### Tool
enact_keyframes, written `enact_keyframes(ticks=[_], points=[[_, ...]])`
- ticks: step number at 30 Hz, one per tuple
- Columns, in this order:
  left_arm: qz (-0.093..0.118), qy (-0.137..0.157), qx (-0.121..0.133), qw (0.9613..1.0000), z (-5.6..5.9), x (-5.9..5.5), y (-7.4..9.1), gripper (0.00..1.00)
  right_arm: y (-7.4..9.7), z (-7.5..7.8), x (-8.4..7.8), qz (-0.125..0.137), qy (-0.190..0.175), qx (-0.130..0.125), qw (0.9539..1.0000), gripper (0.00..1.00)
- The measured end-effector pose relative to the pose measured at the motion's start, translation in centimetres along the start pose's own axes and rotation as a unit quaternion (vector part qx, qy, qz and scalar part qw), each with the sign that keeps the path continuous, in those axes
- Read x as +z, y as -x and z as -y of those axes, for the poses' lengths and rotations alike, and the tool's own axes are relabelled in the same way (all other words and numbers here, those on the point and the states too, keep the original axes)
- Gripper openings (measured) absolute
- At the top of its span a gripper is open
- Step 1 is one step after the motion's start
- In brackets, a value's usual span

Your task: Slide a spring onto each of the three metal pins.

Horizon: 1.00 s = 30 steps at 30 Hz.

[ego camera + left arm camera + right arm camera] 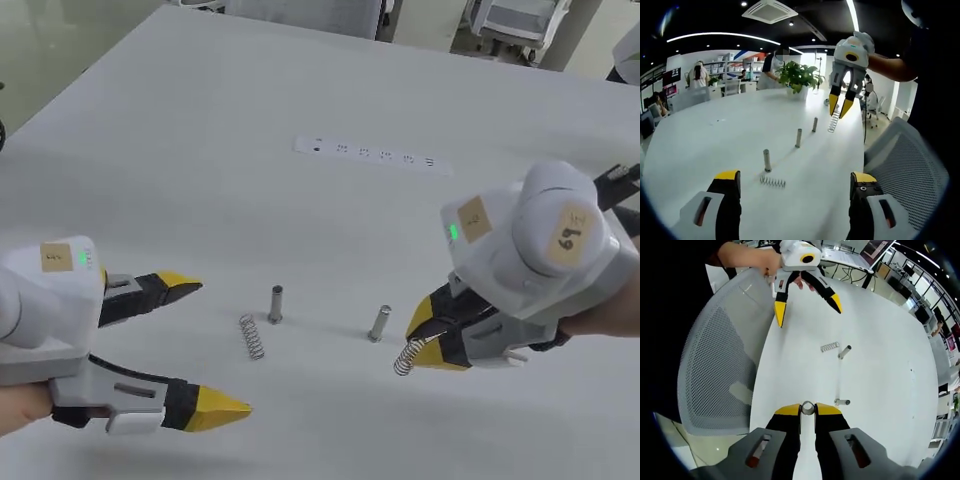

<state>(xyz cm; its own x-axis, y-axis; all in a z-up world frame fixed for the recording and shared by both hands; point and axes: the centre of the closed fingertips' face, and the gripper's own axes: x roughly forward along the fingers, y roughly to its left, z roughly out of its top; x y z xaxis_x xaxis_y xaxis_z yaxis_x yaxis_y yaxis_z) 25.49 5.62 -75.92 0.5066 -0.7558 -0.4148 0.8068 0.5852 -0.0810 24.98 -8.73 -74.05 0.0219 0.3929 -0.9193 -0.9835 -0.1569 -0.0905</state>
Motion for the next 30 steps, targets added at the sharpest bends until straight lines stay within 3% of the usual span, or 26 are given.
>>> enact_keyframes(ticks=[12,18,30], points=[[-0.003,-0.004,-0.002,1.0000,-0.1,0.4,0.4,0.92,0.1,0.5,-0.2,-0.001,-0.001,-0.001,1.0000,0.07],[-0.016,-0.013,0.000,0.9998,-0.1,0.0,0.4,0.98,0.2,1.1,-0.3,-0.001,-0.006,-0.006,1.0000,0.07],[-0.014,-0.005,0.005,0.9999,-0.4,0.1,0.8,0.98,-0.5,1.8,-0.8,-0.009,-0.009,0.001,0.9999,0.07]])
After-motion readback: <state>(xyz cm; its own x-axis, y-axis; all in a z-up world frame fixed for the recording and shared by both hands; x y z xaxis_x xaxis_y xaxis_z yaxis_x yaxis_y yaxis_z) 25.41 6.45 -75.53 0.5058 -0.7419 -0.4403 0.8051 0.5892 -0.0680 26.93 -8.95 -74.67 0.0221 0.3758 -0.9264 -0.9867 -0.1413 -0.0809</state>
